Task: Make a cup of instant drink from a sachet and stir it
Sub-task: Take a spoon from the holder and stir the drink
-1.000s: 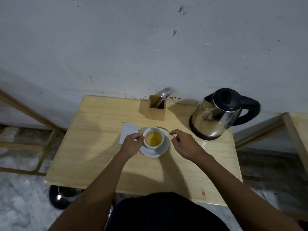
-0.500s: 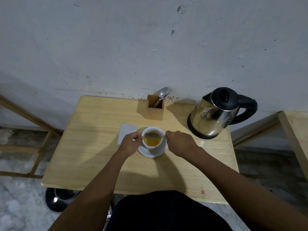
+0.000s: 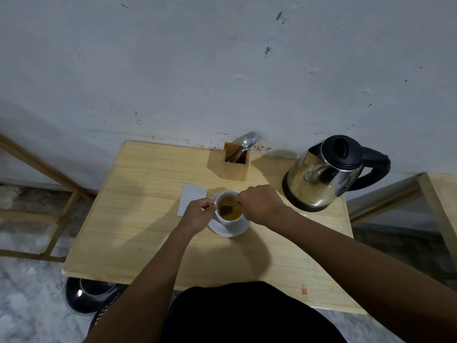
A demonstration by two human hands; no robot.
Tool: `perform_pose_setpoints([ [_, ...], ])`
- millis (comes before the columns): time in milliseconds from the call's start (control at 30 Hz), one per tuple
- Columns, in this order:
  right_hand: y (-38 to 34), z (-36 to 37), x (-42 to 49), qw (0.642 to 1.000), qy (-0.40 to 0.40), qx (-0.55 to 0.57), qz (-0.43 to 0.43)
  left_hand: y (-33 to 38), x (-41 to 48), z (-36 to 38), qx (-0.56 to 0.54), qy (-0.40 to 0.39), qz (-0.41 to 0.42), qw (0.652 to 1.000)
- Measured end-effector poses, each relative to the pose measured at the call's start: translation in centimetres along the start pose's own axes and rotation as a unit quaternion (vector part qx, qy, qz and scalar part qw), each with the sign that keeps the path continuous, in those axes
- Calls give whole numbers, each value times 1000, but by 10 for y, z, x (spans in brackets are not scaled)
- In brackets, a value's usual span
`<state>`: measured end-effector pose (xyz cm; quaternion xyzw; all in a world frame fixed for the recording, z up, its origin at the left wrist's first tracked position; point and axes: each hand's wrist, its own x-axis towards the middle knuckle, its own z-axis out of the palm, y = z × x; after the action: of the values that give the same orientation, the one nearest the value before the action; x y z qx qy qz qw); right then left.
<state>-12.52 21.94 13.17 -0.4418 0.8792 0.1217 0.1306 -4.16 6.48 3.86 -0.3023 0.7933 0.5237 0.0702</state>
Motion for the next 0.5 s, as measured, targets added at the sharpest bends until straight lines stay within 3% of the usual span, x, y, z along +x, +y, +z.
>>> perform_pose_setpoints([
  [500, -2, -4, 10, 999, -1, 27, 22, 0, -1, 0, 0, -1, -5, 1000],
])
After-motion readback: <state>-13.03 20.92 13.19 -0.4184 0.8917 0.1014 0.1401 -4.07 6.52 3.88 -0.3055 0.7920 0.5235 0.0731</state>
